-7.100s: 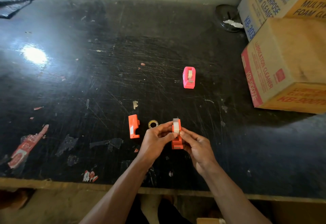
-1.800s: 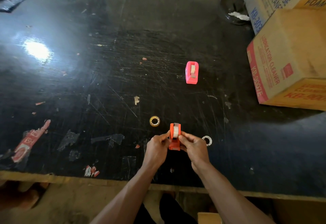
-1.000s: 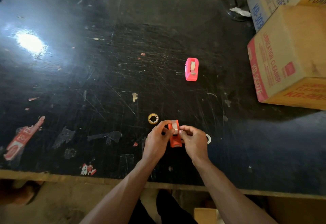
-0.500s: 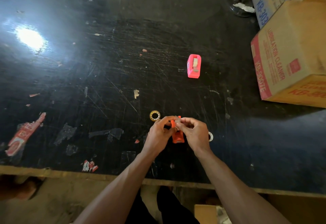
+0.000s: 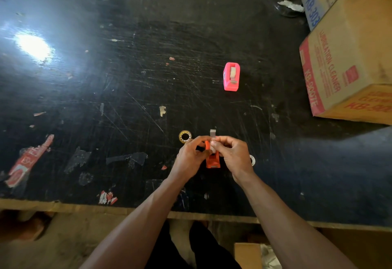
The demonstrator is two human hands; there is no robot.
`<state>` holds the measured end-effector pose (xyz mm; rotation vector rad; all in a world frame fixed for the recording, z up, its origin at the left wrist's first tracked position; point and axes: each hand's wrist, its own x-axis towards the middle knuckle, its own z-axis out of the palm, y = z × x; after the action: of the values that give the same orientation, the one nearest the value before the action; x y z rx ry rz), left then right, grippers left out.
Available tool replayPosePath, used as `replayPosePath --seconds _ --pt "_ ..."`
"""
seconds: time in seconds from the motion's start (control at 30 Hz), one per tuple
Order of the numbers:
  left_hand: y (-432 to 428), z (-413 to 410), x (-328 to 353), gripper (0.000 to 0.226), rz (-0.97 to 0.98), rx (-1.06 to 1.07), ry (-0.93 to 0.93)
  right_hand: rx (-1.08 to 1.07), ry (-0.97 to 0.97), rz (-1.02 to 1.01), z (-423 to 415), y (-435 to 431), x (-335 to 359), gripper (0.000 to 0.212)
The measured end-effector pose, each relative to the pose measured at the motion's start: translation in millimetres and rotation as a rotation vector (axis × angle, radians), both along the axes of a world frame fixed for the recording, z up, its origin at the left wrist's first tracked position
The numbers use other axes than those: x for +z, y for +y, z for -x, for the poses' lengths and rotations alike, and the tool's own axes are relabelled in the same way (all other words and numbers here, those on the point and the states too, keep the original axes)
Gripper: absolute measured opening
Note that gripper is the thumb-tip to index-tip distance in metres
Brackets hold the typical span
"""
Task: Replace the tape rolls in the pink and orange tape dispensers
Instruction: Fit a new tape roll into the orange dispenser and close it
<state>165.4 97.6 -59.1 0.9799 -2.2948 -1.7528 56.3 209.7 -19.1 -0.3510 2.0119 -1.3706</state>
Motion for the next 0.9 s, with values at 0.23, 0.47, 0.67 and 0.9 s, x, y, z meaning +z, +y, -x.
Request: replayPosePath --seconds 0.23,0.47,0.67,0.9 --pt "-2.6 0.6 0.0 0.038 -0.020 -0.023 0.002 0.048 0.055 0.028 -5.0 15.1 6.8 0.012" --pt "-4.0 -0.6 -1.2 0.041 -0.032 -0.015 0.004 0.070 0.305 -0.103 -17.8 30.8 -3.3 0.013" --pt "-4.7 -1.9 -2.4 0.046 -0.071 -0.017 -0.001 0.142 0.476 -0.119 -29.7 39.2 -10.7 0.016" --pt "-4.2 -6.9 -11.2 0.049 0.044 -0.070 -0.020 0.167 0.575 -0.160 -34.0 44.9 -18.1 0.018"
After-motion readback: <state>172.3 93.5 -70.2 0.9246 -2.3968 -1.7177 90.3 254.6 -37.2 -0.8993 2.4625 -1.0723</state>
